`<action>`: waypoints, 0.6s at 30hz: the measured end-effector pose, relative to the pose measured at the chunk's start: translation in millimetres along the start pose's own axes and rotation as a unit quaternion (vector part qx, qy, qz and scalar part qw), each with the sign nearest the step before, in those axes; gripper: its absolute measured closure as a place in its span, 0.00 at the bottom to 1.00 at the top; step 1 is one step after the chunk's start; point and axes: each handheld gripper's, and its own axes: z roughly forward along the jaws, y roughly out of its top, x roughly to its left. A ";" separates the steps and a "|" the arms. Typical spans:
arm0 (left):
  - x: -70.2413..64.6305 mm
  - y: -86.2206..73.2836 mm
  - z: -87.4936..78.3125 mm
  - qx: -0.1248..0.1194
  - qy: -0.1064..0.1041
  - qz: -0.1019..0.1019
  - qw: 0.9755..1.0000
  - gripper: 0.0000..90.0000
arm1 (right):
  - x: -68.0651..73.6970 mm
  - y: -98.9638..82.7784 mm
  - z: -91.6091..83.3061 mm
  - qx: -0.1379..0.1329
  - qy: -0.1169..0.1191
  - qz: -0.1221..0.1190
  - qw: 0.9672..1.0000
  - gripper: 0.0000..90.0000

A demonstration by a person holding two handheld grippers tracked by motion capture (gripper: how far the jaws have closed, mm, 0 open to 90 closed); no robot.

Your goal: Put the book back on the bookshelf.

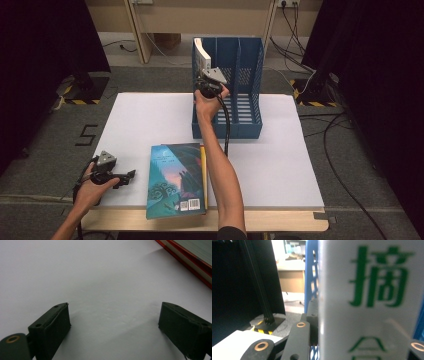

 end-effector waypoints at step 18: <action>0.0 0.0 0.1 0.000 0.000 0.000 1.000 0.10 | -1.5 -14.5 -9.7 0.040 0.036 -0.026 0.998 0.80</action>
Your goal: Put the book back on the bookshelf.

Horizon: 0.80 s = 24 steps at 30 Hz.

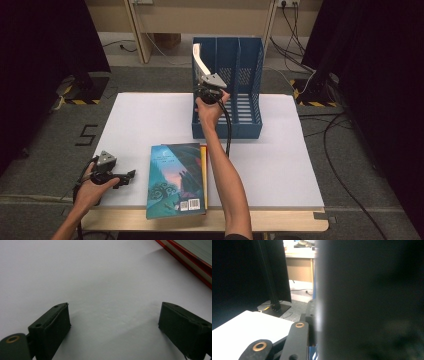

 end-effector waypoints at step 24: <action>-0.1 -0.2 -0.1 -0.001 0.000 0.000 1.000 0.10 | -15.3 -16.9 -46.7 0.035 0.092 0.003 0.995 0.55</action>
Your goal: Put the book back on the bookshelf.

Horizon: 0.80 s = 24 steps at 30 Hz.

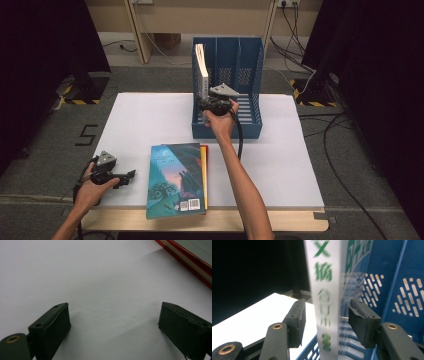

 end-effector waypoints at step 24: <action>0.1 0.0 0.1 -0.001 0.000 0.000 1.000 0.10 | 16.1 -0.9 4.1 0.020 -0.006 -0.084 0.996 0.75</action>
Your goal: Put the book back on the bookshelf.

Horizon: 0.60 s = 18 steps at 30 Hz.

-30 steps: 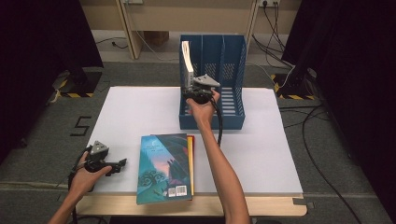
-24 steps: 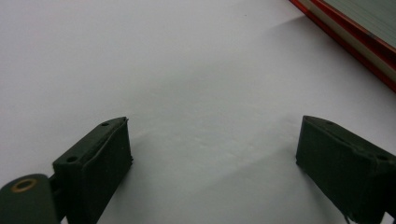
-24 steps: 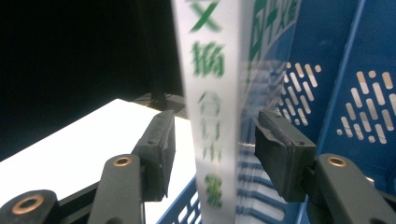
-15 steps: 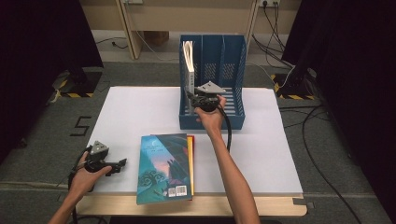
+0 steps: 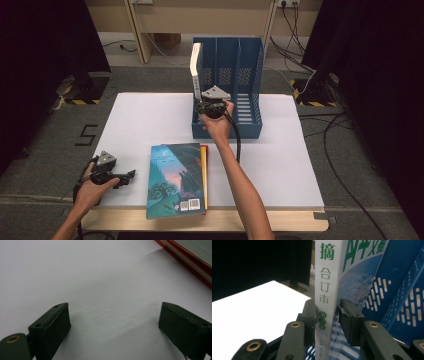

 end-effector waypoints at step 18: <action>0.0 0.0 -0.1 0.000 0.000 0.000 1.000 0.10 | 0.0 5.8 19.0 0.005 -0.019 0.006 1.000 0.69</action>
